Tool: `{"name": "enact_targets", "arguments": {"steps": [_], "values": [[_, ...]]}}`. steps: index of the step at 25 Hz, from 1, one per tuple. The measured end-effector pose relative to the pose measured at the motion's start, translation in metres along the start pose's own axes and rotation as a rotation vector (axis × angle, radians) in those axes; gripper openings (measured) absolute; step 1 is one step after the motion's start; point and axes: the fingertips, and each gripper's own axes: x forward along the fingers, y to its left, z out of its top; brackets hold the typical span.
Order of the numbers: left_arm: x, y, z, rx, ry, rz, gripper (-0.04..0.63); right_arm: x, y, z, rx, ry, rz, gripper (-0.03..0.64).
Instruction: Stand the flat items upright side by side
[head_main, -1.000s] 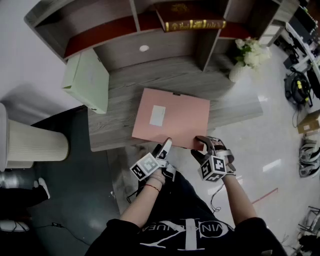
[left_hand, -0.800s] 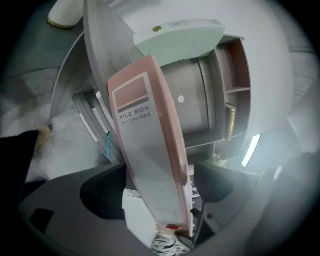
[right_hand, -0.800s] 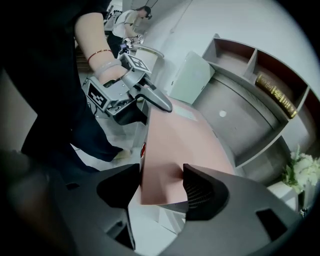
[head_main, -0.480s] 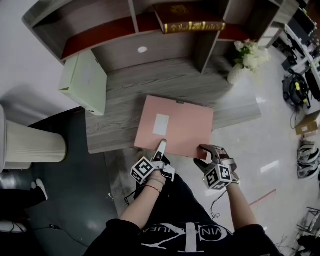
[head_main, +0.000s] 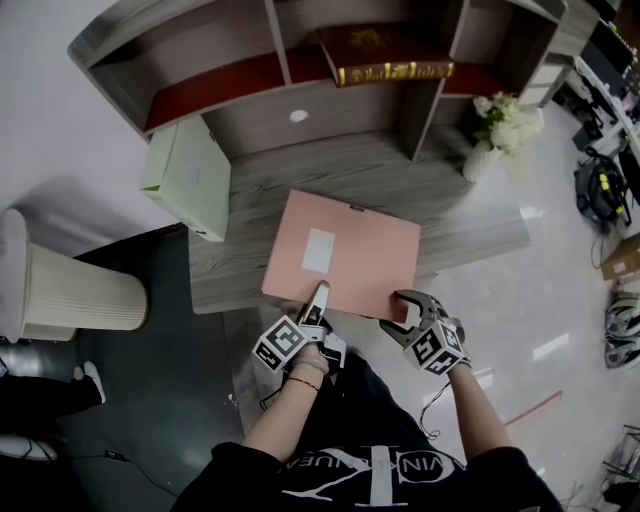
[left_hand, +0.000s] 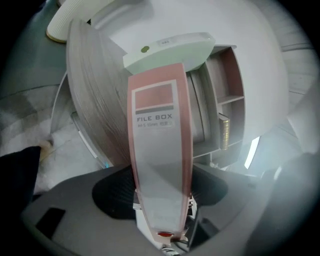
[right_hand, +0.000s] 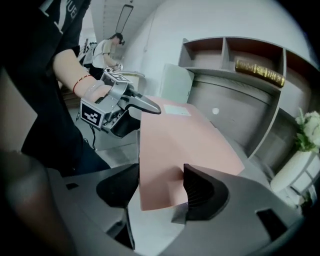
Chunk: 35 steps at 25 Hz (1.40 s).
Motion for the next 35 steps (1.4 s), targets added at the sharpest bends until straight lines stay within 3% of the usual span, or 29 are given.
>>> {"name": "enact_targets", "arguments": {"steps": [9,15,23,30,35], "values": [[-0.021,-0.027,0.058,0.216,-0.105,0.059,0.301,0.038,0.001,0.050,0.120,-0.040,0.018,0.306],[-0.049,-0.056,0.099,0.451,-0.202,0.120,0.299,0.069,0.015,0.090,0.100,-0.070,0.097,0.314],[-0.078,-0.076,0.152,0.706,-0.290,0.206,0.299,0.116,0.037,0.145,0.051,-0.111,0.227,0.321],[-0.097,-0.091,0.197,0.893,-0.378,0.274,0.299,0.145,0.053,0.201,0.061,-0.177,0.323,0.334],[-0.105,-0.090,0.214,0.950,-0.410,0.302,0.299,0.157,0.059,0.230,0.079,-0.223,0.354,0.352]]}}
